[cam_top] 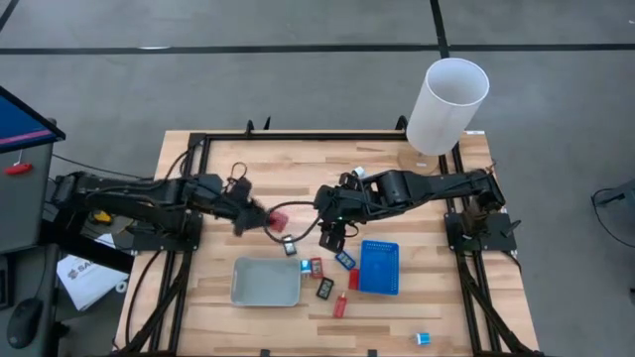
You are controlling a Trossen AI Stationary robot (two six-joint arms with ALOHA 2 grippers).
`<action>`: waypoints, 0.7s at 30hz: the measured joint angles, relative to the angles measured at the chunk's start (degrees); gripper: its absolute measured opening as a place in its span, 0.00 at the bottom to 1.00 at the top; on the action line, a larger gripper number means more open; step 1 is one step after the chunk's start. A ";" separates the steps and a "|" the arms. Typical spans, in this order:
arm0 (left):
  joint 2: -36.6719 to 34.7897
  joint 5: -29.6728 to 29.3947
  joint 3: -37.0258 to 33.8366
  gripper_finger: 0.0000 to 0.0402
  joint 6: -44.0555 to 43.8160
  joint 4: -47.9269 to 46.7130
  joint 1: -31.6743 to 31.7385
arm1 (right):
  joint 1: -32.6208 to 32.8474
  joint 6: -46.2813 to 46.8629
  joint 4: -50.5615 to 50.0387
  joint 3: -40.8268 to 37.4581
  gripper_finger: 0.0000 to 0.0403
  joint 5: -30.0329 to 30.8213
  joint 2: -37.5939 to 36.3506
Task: Pick & Place Office items
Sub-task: Put the top red charger adapter into the gray bin
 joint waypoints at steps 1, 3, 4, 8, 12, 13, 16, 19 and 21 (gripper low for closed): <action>-1.19 0.71 -0.02 0.30 1.18 -0.48 -1.46 | 0.18 0.41 -0.29 0.00 0.58 0.05 -0.05; -3.14 1.31 0.04 0.30 2.72 -1.00 -4.89 | 0.44 1.53 -0.42 0.00 0.57 0.41 -0.18; -4.02 1.36 0.02 0.31 3.00 -2.23 -6.87 | 0.62 1.99 -0.66 0.00 0.56 0.98 -0.20; -5.10 1.20 0.02 0.33 3.05 -3.62 -14.74 | 1.46 3.46 -1.50 0.00 0.56 1.17 -0.20; -4.28 0.19 0.02 0.31 1.34 -6.43 -23.17 | 2.56 5.50 -3.20 -0.02 0.55 1.18 -0.20; -3.67 0.04 0.02 0.30 0.90 -7.07 -25.49 | 2.91 6.29 -3.80 0.00 0.55 1.18 -0.20; -2.28 -0.35 0.02 0.30 0.62 -8.61 -32.11 | 4.30 8.67 -6.28 -0.02 0.55 1.18 -0.20; 0.04 -3.51 0.02 0.31 1.15 -8.87 -37.50 | 6.13 11.64 -8.63 -0.02 0.55 1.15 -0.20; 2.26 -6.19 0.00 0.31 3.37 -8.30 -39.89 | 7.39 13.80 -9.86 -0.02 0.55 1.14 -0.20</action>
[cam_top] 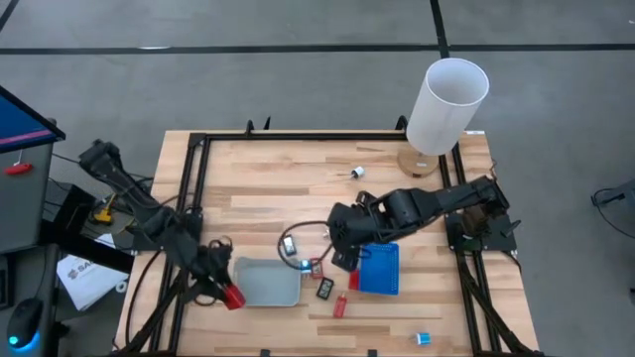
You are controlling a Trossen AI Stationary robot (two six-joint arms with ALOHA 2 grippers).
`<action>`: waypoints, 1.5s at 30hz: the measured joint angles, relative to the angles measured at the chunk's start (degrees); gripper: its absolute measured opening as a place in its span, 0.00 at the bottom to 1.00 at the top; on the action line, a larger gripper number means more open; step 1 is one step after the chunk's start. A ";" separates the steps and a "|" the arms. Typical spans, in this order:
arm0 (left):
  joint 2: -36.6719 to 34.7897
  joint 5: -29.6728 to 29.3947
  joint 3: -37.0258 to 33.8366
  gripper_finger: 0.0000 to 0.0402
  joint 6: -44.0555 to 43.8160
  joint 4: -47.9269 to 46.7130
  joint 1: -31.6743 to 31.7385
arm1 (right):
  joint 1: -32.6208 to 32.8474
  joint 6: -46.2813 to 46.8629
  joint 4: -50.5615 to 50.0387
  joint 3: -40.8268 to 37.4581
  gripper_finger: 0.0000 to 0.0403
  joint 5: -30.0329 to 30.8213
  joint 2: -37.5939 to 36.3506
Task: Pick & Place Office items
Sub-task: Put the top red charger adapter into the gray bin
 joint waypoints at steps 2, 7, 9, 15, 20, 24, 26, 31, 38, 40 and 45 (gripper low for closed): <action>2.67 -1.38 0.00 0.31 2.50 -0.19 -0.84 | 1.09 2.20 -0.76 0.00 0.55 0.02 0.00; 8.65 -5.51 0.07 0.30 7.86 2.35 -0.76 | 3.23 8.38 -2.83 0.00 0.55 0.00 0.00; 10.24 -8.54 1.19 0.30 11.03 1.84 -0.41 | 4.00 10.46 -4.17 0.00 0.55 0.00 0.00; 15.26 -12.05 8.94 0.30 18.80 -7.95 3.78 | 5.90 13.58 -6.84 0.00 0.55 -0.11 0.00; 21.06 -10.00 18.65 0.30 21.92 -21.53 9.68 | 7.02 13.73 -9.20 -0.03 0.55 0.10 -0.38; 24.70 -7.16 23.09 0.30 21.38 -25.11 13.33 | 7.96 13.75 -10.46 -0.07 0.55 2.12 -2.06; 25.94 -7.14 23.30 0.30 20.16 -26.57 13.84 | 8.72 14.27 -11.12 -0.07 0.55 3.89 -3.45; 30.21 -7.95 23.19 0.30 15.83 -28.72 14.52 | 10.80 17.16 -11.27 -0.07 0.55 7.97 -6.97; 35.47 -10.58 23.17 0.29 13.98 -28.14 14.57 | 12.51 18.70 -11.24 0.00 0.55 10.48 -10.42; 36.48 -10.65 23.17 0.29 14.09 -27.22 14.39 | 12.62 18.61 -11.24 0.00 0.55 10.49 -10.87; 37.92 -10.68 23.17 0.29 17.38 -26.18 13.91 | 12.98 17.32 -11.24 0.00 0.52 10.49 -11.08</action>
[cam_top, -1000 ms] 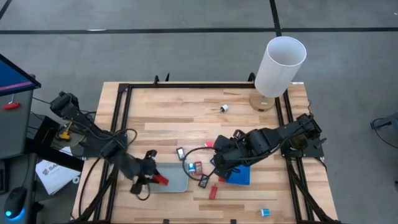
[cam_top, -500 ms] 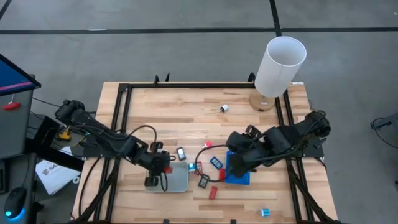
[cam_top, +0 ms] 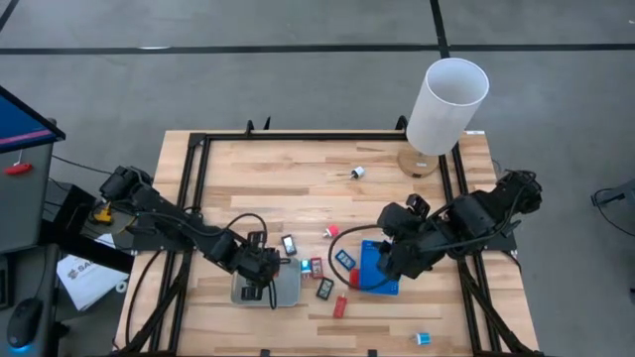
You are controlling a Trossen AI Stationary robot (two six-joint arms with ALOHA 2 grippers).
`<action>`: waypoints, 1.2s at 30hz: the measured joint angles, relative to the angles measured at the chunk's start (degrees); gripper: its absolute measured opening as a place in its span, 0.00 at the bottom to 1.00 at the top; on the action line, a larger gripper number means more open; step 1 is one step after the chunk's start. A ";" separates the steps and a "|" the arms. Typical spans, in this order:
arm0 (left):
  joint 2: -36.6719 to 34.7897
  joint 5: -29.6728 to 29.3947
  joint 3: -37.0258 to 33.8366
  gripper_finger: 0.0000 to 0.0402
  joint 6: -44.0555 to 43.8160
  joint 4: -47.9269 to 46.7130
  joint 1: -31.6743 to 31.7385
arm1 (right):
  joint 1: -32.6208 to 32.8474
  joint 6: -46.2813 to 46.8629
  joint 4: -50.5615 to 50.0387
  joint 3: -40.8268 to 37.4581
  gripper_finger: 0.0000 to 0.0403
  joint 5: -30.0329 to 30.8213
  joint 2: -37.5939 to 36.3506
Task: Pick & Place Office items
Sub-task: Put the top red charger adapter into the gray bin
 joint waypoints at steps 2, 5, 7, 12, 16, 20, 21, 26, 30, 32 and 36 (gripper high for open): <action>0.17 0.01 0.00 0.29 0.94 0.27 0.07 | 0.12 -0.94 0.02 0.00 0.51 -0.02 -0.05; 0.82 0.03 0.00 0.29 2.81 1.14 0.11 | 0.12 -1.94 0.02 0.00 0.50 -0.04 -0.05; 1.35 0.07 -0.02 0.29 3.80 2.44 0.13 | 0.12 -2.73 0.02 0.00 0.50 -0.02 -0.05; 3.01 0.18 -0.02 0.31 3.97 3.78 0.11 | 0.10 -3.81 0.02 0.00 0.50 -0.02 -0.05; 3.46 0.20 -0.02 0.30 3.71 3.58 0.11 | 0.15 -3.71 0.02 0.00 0.50 -0.02 -0.05; 3.44 0.11 -0.02 0.30 3.64 3.84 0.11 | 0.54 -3.70 0.02 0.00 0.50 0.00 -0.05; 3.44 0.11 -0.04 0.31 3.64 3.86 0.11 | 0.52 -3.70 0.02 0.00 0.50 0.00 -0.05; 3.40 0.22 -2.04 0.30 2.40 4.66 0.11 | 0.58 -3.66 0.02 0.00 0.50 0.00 -0.05; 3.40 0.51 -3.05 0.31 2.22 4.91 0.11 | 0.58 -3.66 0.02 0.00 0.50 0.00 -0.05; 3.40 0.58 -3.26 0.31 2.14 5.26 0.11 | 0.58 -3.66 0.02 0.00 0.50 0.00 -0.05; 3.40 1.67 -4.29 0.31 1.59 6.81 0.07 | 0.58 -3.63 0.03 0.00 0.50 0.00 -0.05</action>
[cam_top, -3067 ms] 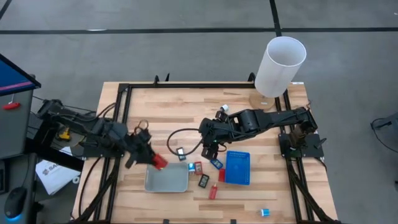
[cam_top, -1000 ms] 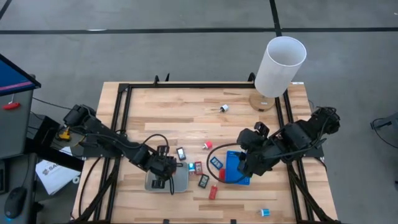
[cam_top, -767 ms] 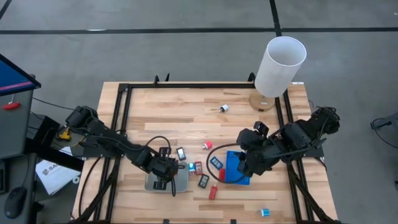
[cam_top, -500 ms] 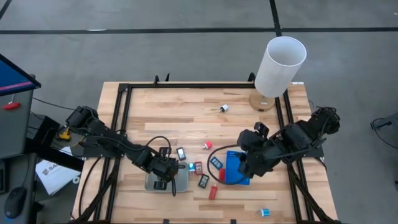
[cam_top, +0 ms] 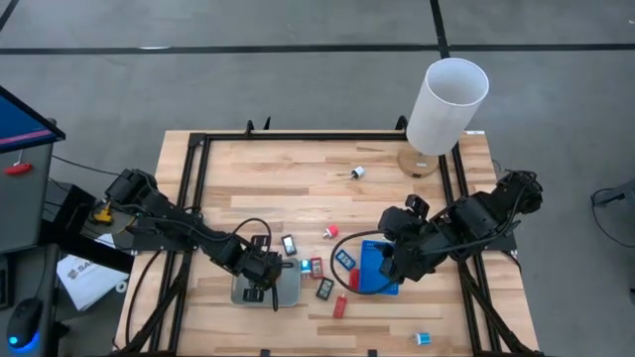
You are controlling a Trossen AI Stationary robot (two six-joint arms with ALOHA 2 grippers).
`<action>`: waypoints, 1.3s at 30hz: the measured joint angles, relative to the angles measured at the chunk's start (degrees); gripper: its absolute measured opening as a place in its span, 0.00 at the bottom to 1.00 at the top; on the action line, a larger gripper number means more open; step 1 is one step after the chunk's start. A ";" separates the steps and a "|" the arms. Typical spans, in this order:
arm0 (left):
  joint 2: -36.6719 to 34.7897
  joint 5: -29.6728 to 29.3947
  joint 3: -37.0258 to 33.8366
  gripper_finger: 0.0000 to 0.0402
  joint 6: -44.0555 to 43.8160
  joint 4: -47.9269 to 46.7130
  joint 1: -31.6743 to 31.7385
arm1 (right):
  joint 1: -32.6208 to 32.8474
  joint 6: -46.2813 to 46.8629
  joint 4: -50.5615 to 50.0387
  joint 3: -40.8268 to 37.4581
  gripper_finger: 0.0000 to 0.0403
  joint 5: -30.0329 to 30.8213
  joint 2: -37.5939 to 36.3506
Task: Pick & Place Office items
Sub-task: Put the top red charger adapter into the gray bin
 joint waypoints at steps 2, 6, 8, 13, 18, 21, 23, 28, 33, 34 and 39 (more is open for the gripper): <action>0.00 0.02 -0.52 0.31 -0.40 0.84 0.00 | 0.00 0.05 0.01 0.00 0.50 0.00 0.00; 0.00 0.06 -1.26 0.31 -0.46 1.80 0.00 | 0.00 0.46 0.03 0.00 0.50 0.00 0.00; 0.00 0.06 -1.26 0.31 -0.45 1.87 0.00 | 0.00 0.48 0.03 0.00 0.50 0.00 0.00; 0.00 0.18 -1.26 0.31 -0.13 1.86 0.00 | 0.00 0.46 0.03 0.00 0.50 0.02 0.00; 0.00 0.35 -1.26 0.31 -0.16 1.95 0.04 | -0.02 0.47 0.05 0.00 0.50 0.02 0.00; 0.00 0.37 -1.26 0.32 -0.16 2.41 0.04 | -0.04 0.48 0.05 0.00 0.50 0.02 0.02; 0.00 0.37 -1.26 0.33 -0.16 2.66 0.04 | -0.04 0.52 0.05 0.00 0.50 0.02 0.01; -0.01 0.37 -1.26 0.36 -0.20 2.80 0.04 | -0.04 0.61 0.08 0.00 0.50 0.02 0.02; -0.02 0.37 -1.26 0.36 -0.35 2.91 0.04 | -0.04 0.59 0.14 0.00 0.50 0.02 0.02; -0.02 0.36 -1.26 0.36 -0.35 2.90 0.04 | -0.04 0.61 0.14 0.00 0.50 0.02 0.02; -0.02 0.35 -1.26 0.37 -0.35 2.91 0.04 | -0.04 0.59 0.14 0.00 0.50 0.02 0.02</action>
